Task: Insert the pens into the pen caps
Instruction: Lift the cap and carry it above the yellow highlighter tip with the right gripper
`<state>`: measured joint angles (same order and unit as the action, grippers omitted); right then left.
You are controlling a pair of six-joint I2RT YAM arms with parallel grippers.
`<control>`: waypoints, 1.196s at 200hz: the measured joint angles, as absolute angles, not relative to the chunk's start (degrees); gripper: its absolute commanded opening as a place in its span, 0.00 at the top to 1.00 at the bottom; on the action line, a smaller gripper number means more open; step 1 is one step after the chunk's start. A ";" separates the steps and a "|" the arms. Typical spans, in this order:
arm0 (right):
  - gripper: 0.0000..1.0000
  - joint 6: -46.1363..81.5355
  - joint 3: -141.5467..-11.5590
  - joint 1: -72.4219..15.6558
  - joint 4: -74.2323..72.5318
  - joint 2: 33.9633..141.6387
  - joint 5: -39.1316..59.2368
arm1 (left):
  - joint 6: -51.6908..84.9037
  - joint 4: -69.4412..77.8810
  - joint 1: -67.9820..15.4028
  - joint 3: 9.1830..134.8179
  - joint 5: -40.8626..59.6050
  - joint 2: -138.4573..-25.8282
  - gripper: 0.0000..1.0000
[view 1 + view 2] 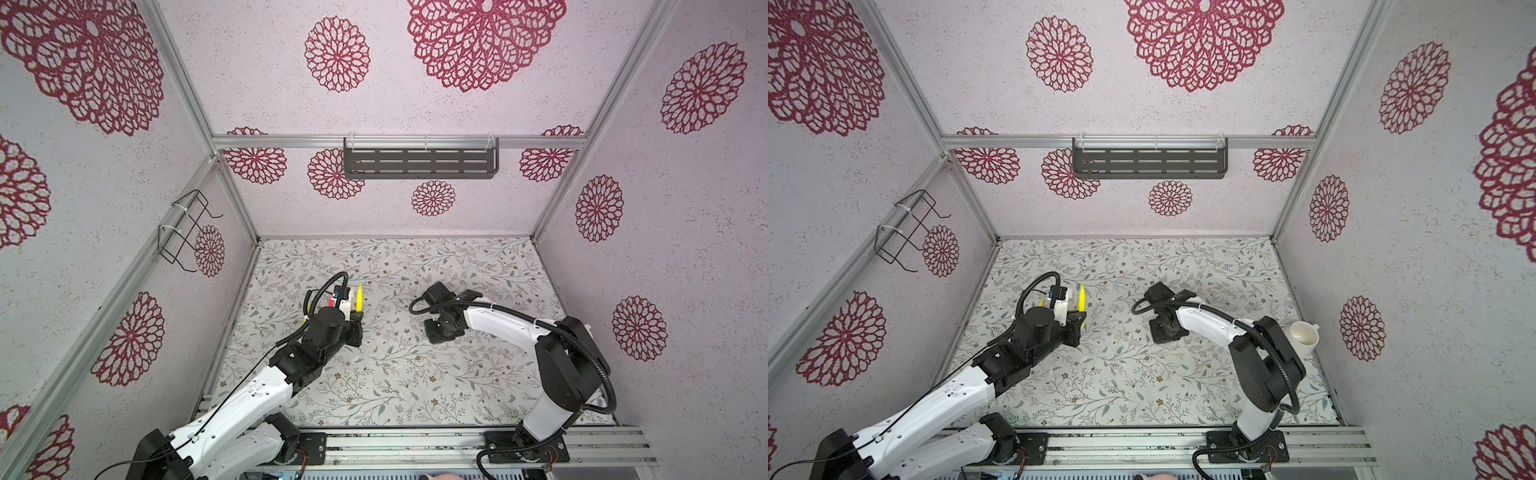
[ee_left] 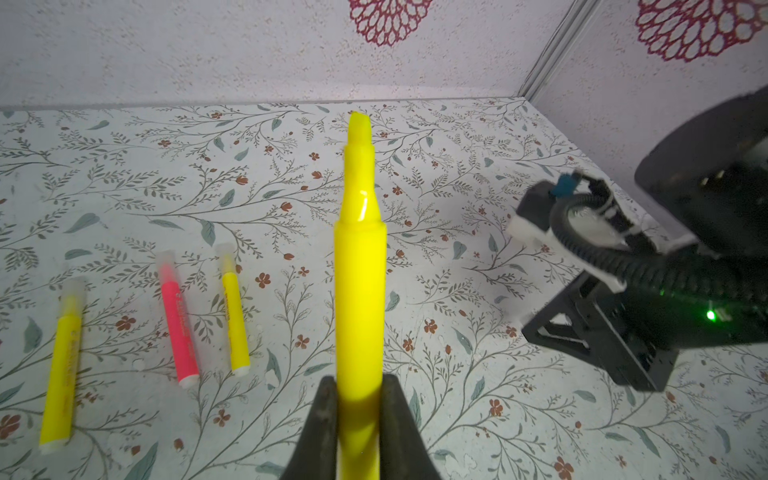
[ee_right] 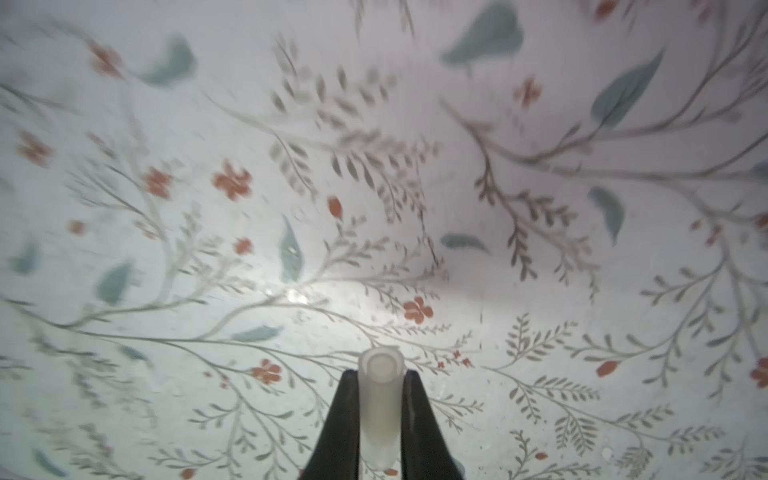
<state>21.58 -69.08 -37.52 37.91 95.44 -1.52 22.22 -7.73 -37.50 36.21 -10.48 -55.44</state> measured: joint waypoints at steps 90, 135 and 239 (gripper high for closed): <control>1.00 33.30 -66.04 -22.06 -6.24 78.32 28.21 | 22.76 -0.71 -36.93 37.65 13.43 -56.21 1.00; 1.00 51.42 -61.89 -21.52 -37.21 82.06 40.73 | 25.87 4.21 -36.36 41.65 23.29 -59.86 1.00; 1.00 47.53 -66.81 -26.44 -35.09 81.47 44.88 | 34.15 15.79 -33.32 44.47 36.95 -65.41 1.00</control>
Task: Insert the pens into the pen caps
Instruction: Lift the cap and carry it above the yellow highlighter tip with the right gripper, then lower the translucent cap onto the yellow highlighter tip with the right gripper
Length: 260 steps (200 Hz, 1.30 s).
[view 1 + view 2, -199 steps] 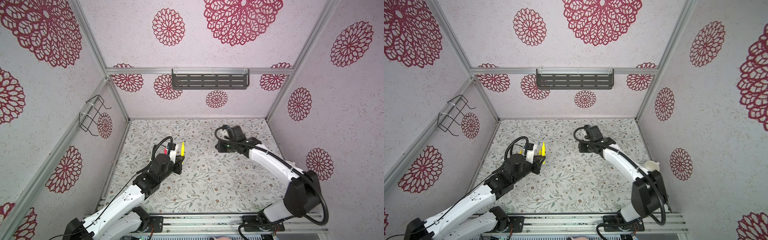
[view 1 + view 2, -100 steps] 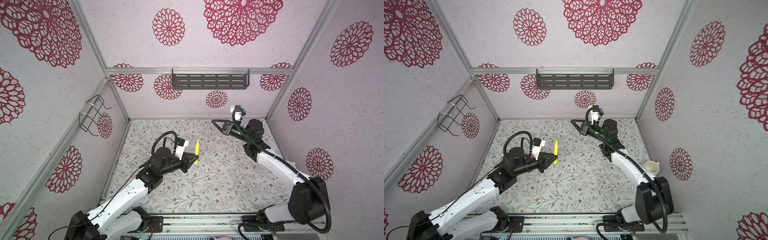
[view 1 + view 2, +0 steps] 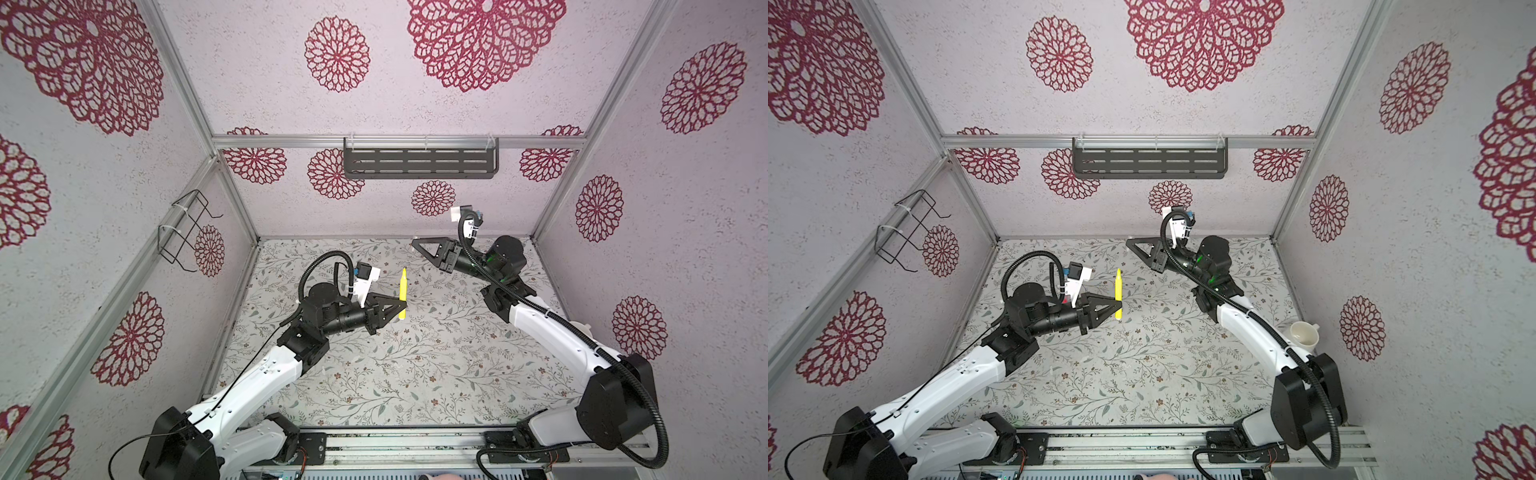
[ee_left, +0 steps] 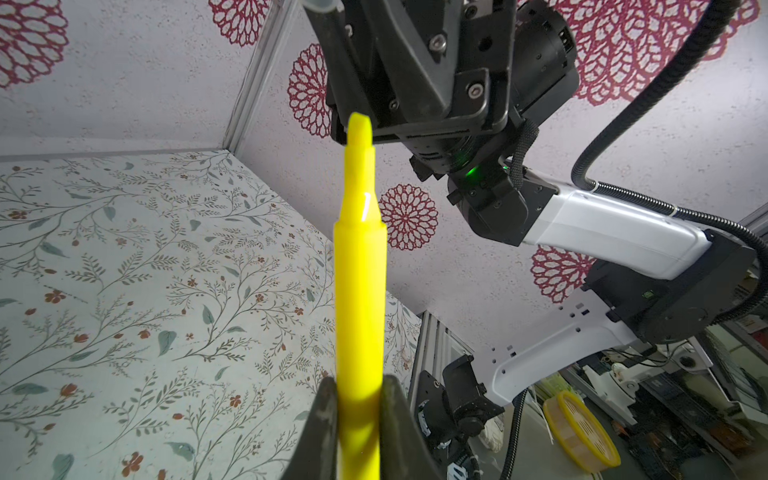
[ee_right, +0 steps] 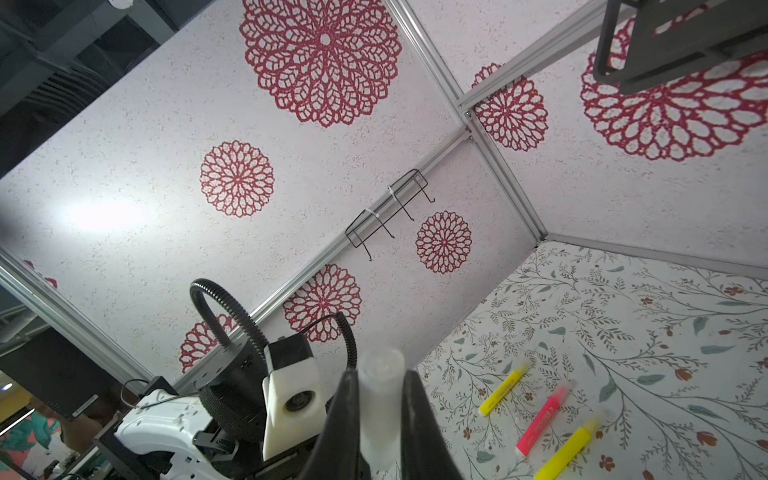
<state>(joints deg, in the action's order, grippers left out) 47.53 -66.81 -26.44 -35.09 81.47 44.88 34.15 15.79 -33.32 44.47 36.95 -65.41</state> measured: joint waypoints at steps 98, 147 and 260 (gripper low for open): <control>1.00 28.62 -76.34 -32.95 -6.92 80.75 35.11 | 33.58 14.04 -33.06 45.19 35.53 -65.95 1.00; 1.00 25.39 -76.40 -33.69 -1.43 78.87 32.14 | 32.69 12.08 -33.04 45.36 34.74 -65.89 1.00; 1.00 24.58 -76.82 -35.16 0.47 78.35 31.44 | 32.49 11.55 -33.04 45.60 33.10 -65.91 1.00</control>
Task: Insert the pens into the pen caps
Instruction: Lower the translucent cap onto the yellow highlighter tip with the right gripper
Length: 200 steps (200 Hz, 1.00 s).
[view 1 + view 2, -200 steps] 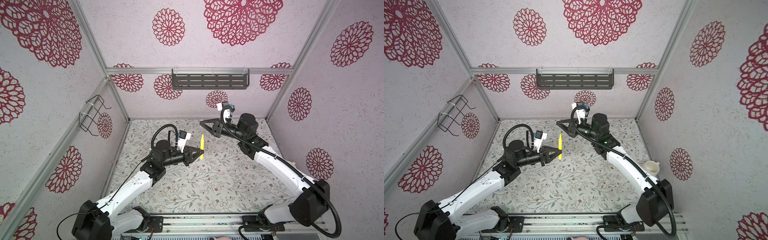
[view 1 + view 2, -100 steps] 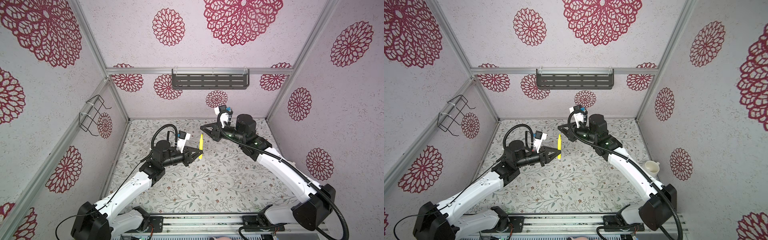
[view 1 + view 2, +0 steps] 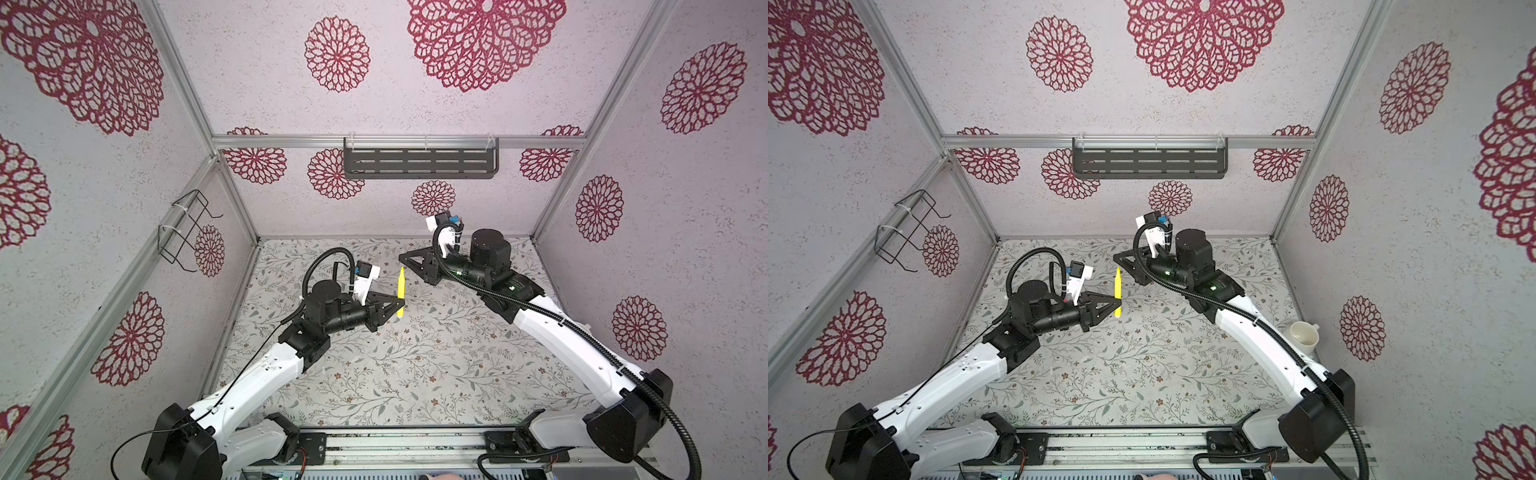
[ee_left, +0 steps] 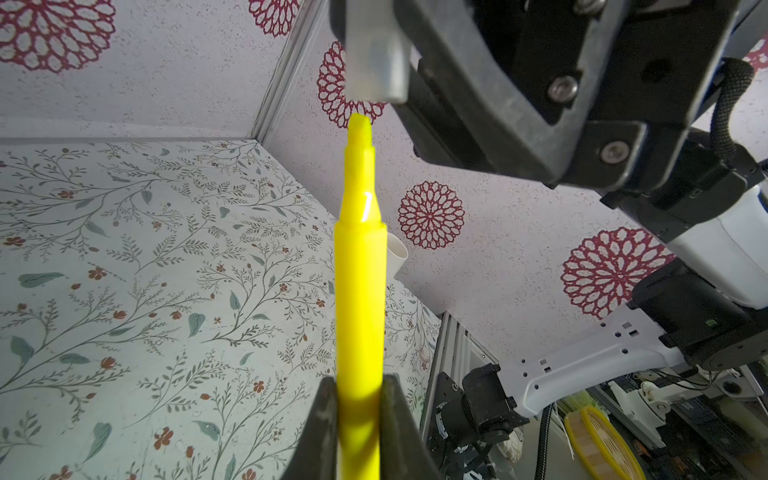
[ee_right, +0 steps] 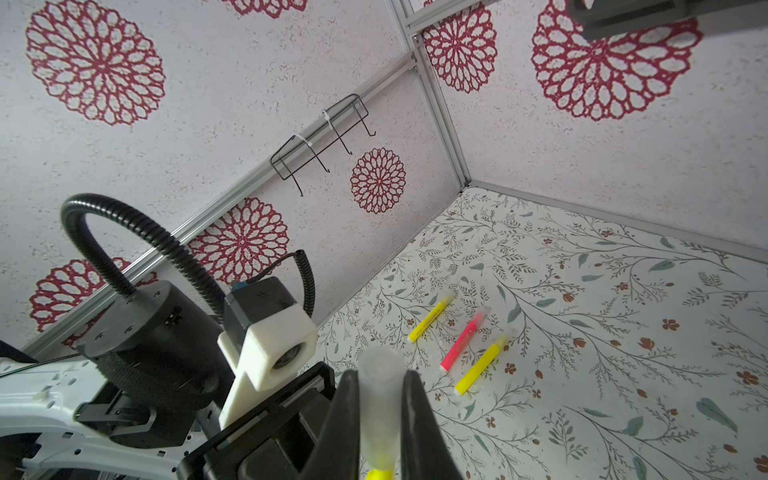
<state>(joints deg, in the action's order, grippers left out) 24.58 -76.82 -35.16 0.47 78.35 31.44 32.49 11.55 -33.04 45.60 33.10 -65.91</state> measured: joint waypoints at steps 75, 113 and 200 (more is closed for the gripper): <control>1.00 24.62 -75.29 -35.77 0.10 77.84 30.20 | 32.16 11.18 -33.04 45.60 32.69 -65.89 1.00; 1.00 24.67 -74.74 -35.86 -0.12 77.54 29.98 | 32.16 11.18 -33.04 45.60 32.71 -65.89 1.00; 1.00 25.34 -72.10 -37.67 -2.81 77.06 28.14 | 32.18 11.03 -33.06 45.58 29.67 -64.62 1.00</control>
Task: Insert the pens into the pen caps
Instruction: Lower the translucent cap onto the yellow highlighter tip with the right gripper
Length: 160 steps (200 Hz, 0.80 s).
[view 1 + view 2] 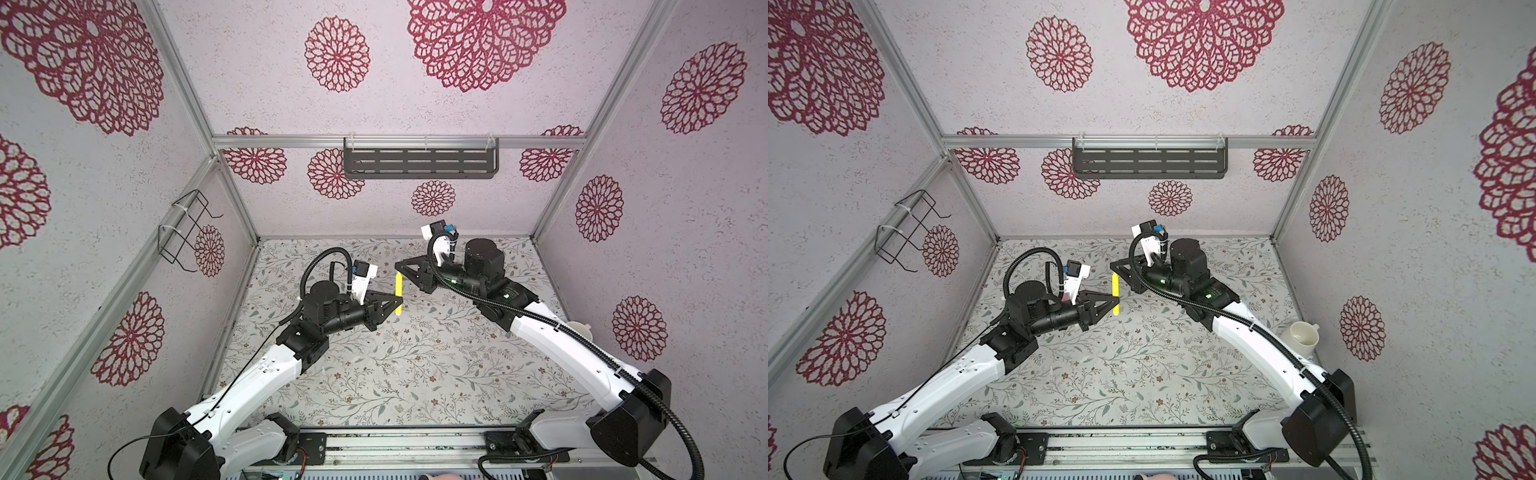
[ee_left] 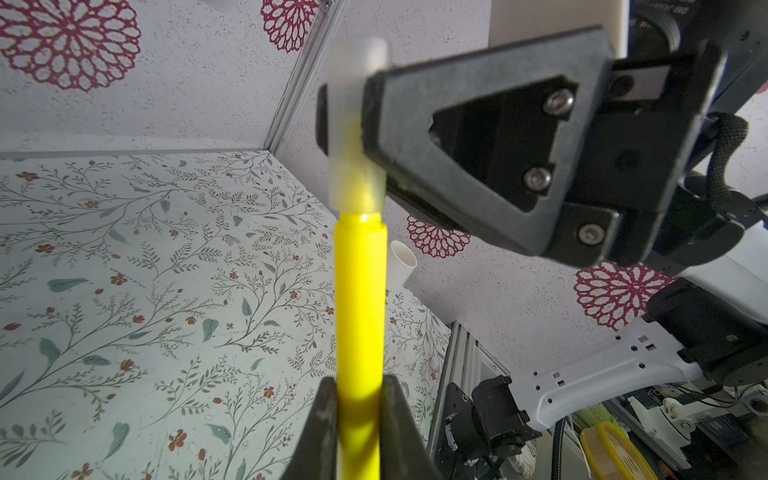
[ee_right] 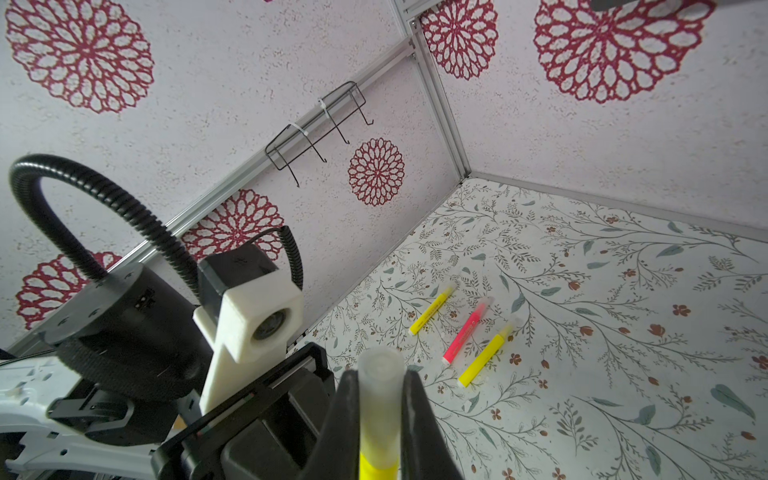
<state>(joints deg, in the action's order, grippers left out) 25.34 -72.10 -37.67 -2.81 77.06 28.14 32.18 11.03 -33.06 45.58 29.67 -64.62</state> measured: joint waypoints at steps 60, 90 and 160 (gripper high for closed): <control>1.00 25.67 -68.86 -39.57 -6.17 75.22 24.36 | 31.99 11.75 -33.23 43.81 27.97 -62.87 1.00; 1.00 26.41 -66.32 -41.08 -8.47 74.72 21.39 | 32.14 11.64 -33.21 43.00 27.86 -62.76 1.00; 1.00 26.55 -65.28 -44.07 -8.60 74.41 12.49 | 33.28 12.86 -32.95 42.76 27.94 -64.45 1.00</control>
